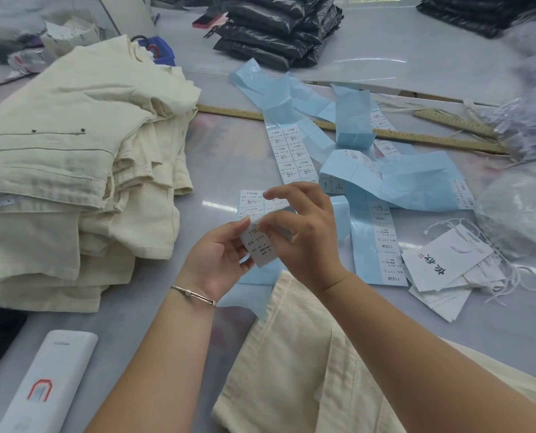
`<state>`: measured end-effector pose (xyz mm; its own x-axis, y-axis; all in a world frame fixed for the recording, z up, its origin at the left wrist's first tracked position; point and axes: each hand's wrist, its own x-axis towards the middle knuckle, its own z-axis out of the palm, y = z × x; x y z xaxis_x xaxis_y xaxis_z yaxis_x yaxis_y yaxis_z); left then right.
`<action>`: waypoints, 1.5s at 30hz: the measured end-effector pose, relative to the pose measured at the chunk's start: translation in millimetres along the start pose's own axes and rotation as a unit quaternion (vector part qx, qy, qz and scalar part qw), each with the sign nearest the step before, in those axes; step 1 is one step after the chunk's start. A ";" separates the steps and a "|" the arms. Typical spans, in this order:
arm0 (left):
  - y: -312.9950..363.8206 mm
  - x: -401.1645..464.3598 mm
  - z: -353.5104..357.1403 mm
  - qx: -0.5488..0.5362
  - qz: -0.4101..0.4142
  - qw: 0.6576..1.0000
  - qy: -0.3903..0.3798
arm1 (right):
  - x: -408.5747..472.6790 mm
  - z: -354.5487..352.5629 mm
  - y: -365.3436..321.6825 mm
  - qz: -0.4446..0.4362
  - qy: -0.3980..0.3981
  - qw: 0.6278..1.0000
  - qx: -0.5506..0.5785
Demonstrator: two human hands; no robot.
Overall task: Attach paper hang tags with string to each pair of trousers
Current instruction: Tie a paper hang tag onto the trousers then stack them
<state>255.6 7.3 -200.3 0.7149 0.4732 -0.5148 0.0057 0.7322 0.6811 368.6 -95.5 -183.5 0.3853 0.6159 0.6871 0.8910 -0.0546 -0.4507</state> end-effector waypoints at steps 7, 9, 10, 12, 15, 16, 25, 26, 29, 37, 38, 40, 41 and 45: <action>16.2 11.0 2.4 0.063 -0.089 0.994 0.012 | -1.2 -16.9 -6.2 0.071 -0.089 0.985 0.127; 19.1 17.0 4.6 0.083 -0.064 0.994 0.014 | -2.3 -26.4 -7.7 0.150 -0.110 0.951 0.248; 20.8 20.6 5.6 0.084 -0.041 0.995 0.015 | -2.6 -32.7 -7.8 0.193 -0.122 0.920 0.318; 27.4 27.4 4.8 0.057 0.017 0.998 0.010 | -3.9 -45.7 -6.2 0.270 -0.107 0.842 0.454; 39.5 33.9 -5.3 -0.003 0.081 0.996 -0.036 | -10.3 -63.6 2.4 0.358 -0.030 0.756 0.548; 38.3 37.6 -9.8 0.008 0.088 0.996 -0.034 | -13.5 -69.3 5.4 0.374 -0.015 0.750 0.545; -0.2 34.0 -35.0 0.610 0.157 0.712 0.310 | -66.8 -118.3 16.9 0.457 0.014 0.787 0.414; -3.6 23.2 -22.8 0.616 0.213 0.695 0.304 | -73.2 -123.0 16.3 0.464 0.017 0.791 0.400; -23.4 -18.6 36.4 0.512 0.272 0.804 0.132 | -89.4 -135.8 13.6 0.475 0.033 0.800 0.364; -113.1 -78.2 136.4 0.407 0.174 0.888 -0.124 | -130.8 -183.8 9.0 0.445 0.053 0.840 0.307; -119.9 -77.3 140.6 0.405 0.168 0.890 -0.125 | -136.6 -190.8 11.0 0.446 0.050 0.838 0.311; -130.7 -74.3 147.7 0.415 0.157 0.887 -0.125 | -146.4 -203.1 18.0 0.461 0.047 0.822 0.331; -134.6 -72.1 150.9 0.422 0.150 0.886 -0.124 | -150.1 -207.6 23.4 0.471 0.047 0.818 0.327; -141.9 -58.2 162.7 0.409 0.127 0.899 -0.088 | -154.6 -215.4 62.6 0.475 0.002 0.871 0.126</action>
<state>327.0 -203.8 -182.2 0.8651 0.4367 -0.2468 0.2873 -0.0280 0.9574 416.5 -363.5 -195.2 0.9216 0.3833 -0.0617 0.0892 -0.3636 -0.9273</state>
